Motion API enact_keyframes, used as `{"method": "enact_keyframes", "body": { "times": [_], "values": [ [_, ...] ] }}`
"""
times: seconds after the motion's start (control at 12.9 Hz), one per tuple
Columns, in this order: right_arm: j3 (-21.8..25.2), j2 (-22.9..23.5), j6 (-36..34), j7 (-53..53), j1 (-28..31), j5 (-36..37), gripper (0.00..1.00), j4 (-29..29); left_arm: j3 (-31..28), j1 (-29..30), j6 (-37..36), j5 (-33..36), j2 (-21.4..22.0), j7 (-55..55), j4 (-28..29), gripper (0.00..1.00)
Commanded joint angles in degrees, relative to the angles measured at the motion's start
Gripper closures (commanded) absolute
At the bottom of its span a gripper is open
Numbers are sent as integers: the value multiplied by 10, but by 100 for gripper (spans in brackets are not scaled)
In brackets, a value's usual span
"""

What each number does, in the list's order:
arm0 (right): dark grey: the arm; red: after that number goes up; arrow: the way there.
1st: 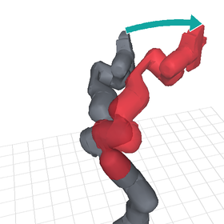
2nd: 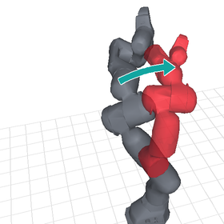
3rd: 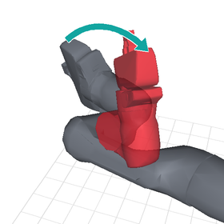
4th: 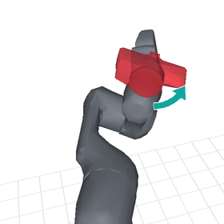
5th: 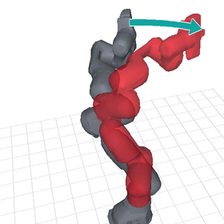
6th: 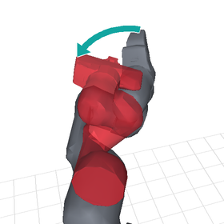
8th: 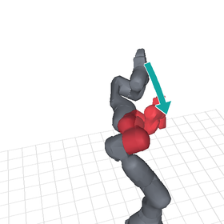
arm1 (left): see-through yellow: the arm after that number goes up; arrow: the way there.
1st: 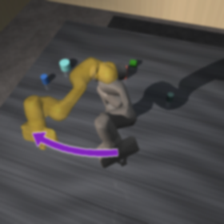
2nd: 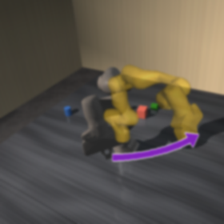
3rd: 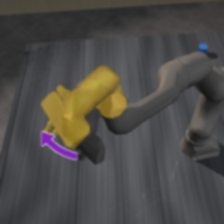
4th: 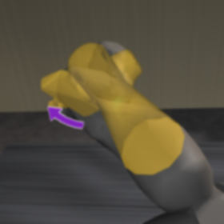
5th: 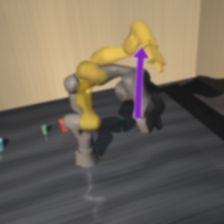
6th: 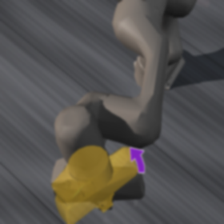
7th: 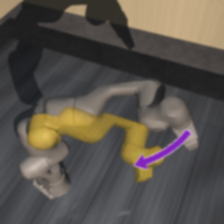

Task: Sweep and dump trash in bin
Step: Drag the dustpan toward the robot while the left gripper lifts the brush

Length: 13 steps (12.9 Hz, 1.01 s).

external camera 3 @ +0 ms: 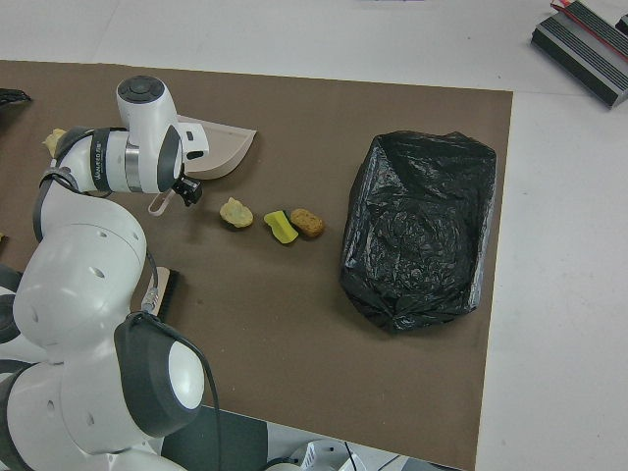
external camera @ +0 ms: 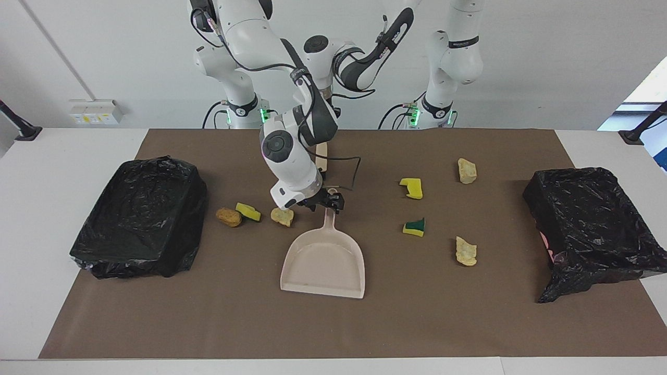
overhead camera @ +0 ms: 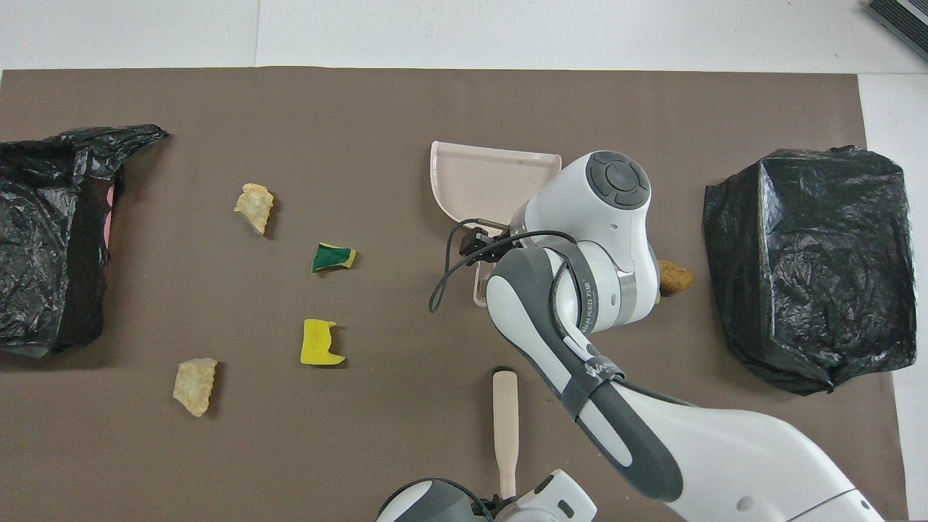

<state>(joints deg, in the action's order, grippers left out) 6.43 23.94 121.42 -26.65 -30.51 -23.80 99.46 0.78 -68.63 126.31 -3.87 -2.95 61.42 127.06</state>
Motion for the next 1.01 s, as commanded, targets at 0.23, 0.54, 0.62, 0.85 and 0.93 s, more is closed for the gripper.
{"method": "enact_keyframes", "body": {
  "times": [0.23, 0.54, 0.62, 0.85, 0.93],
  "values": [
    [-3, -11, 10, 0, 5, -17, 100, 8, -12, 75, -196, 25, 83, 4, -22, 100],
    [-2, -9, 15, 122, 5, -16, 100, 4, -11, 170, -284, 45, 120, 5, -21, 100],
    [-2, -11, 14, 166, 5, -13, 100, -2, -11, 192, -311, 51, 125, 5, -17, 100],
    [3, -40, -6, 255, 11, 22, 100, -3, -11, 251, -363, 85, 129, 5, -8, 100],
    [3, -48, -24, 291, 13, 48, 100, -3, -11, 276, -374, 93, 132, 5, 0, 100]
  ]
}}
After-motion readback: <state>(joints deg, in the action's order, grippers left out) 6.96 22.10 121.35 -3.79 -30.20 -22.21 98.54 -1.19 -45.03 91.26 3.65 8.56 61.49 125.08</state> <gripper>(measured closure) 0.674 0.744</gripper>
